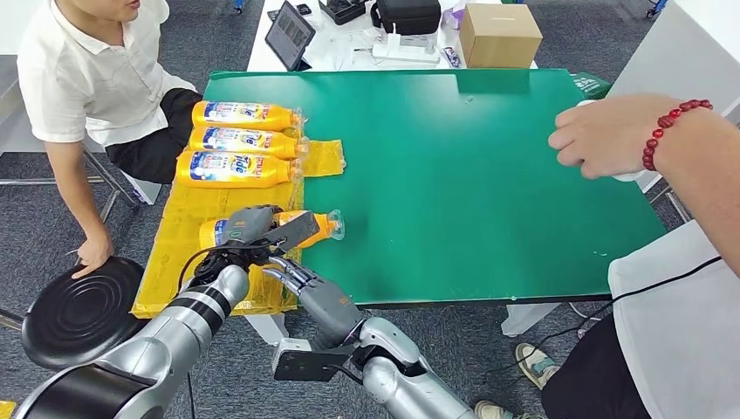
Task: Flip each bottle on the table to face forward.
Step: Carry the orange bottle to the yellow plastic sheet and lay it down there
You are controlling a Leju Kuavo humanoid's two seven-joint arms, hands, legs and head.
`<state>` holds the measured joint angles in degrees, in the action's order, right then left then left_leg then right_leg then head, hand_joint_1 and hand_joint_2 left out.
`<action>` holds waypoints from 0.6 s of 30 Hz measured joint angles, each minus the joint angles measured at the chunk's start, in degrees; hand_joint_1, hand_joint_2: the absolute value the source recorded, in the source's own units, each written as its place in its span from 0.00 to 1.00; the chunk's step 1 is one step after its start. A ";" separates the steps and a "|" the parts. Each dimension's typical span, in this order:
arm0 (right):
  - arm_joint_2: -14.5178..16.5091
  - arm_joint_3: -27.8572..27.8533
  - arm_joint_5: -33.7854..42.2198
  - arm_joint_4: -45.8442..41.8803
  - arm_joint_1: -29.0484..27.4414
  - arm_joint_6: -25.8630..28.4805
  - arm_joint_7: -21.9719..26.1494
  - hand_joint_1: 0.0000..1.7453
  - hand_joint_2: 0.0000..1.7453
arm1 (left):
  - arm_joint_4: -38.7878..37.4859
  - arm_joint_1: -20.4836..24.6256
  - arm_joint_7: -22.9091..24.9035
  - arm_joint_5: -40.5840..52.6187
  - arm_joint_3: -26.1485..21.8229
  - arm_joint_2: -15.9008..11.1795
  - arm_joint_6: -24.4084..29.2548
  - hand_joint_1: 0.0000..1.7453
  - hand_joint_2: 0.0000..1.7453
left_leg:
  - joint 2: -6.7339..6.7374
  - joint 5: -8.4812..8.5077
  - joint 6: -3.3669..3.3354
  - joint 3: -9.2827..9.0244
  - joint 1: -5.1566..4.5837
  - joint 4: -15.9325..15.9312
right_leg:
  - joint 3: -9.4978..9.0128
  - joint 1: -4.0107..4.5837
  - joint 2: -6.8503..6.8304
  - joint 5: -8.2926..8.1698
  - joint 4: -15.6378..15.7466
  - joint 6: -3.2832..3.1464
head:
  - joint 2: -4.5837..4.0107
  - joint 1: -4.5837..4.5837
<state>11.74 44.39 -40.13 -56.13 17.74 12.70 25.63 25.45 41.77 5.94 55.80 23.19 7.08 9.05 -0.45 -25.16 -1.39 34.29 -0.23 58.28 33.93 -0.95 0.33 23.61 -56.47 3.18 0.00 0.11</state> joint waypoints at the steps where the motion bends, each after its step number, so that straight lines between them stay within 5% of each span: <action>1: 0.05 0.14 0.07 0.14 0.09 0.00 0.07 0.00 1.00 | -0.51 0.16 0.17 0.23 0.14 0.13 -0.20 0.04 1.00 | 0.01 0.00 0.00 -0.01 0.00 0.00 | 0.00 0.00 0.00 0.00 0.00 0.00 | 0.00 0.00; 18: 0.24 1.11 1.48 2.34 0.41 1.67 0.71 0.00 1.00 | -1.89 -1.00 -9.46 -6.34 -2.58 2.03 -3.70 0.00 1.00 | -0.17 0.01 -0.01 -0.10 -0.03 0.00 | -0.19 -0.03 -0.17 0.02 0.01 -0.01 | 0.00 -0.01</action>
<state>11.97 45.50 -38.65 -53.78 18.15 14.37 26.34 23.56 40.77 -3.52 49.46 20.61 9.10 5.35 -0.62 -25.15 -1.40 34.19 -0.27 58.28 33.73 -0.98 0.16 23.62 -56.45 3.17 0.00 0.11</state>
